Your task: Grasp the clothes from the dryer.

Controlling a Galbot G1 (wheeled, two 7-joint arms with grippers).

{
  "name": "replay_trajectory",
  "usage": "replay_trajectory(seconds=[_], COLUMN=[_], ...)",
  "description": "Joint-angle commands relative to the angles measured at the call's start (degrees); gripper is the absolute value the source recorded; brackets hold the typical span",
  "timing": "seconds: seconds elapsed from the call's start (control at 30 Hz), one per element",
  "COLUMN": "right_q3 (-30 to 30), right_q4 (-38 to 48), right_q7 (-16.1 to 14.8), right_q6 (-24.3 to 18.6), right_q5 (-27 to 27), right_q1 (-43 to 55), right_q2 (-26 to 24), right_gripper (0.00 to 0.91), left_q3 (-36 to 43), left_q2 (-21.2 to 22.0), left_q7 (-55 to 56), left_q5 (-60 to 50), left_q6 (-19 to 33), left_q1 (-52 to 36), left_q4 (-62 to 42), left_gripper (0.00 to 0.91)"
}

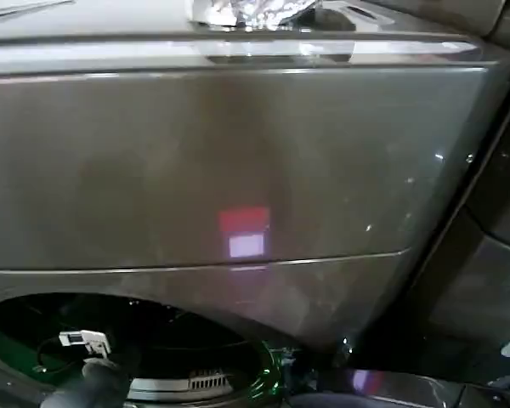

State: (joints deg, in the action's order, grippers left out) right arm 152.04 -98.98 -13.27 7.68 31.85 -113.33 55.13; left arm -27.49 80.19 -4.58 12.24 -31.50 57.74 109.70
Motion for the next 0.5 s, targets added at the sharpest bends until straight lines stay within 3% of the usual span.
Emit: replay_trajectory(seconds=[0.03, 0.5], right_q3=[0.4, 0.3], right_q4=[0.1, 0.2], right_q7=[-0.1, -0.2], right_q6=[0.0, -0.1], right_q5=[0.0, 0.0], right_q1=[-0.2, 0.3], right_q2=[0.0, -0.1], right_gripper=[0.907, 0.907], left_q3=[3.6, 6.7], left_q2=[0.7, 1.8], left_q7=[0.4, 1.2], left_q5=[-0.7, -1.6], left_q6=[1.4, 5.6], left_q1=[-13.9, -29.5], left_q4=[-14.9, -35.3], left_gripper=[0.907, 0.907])
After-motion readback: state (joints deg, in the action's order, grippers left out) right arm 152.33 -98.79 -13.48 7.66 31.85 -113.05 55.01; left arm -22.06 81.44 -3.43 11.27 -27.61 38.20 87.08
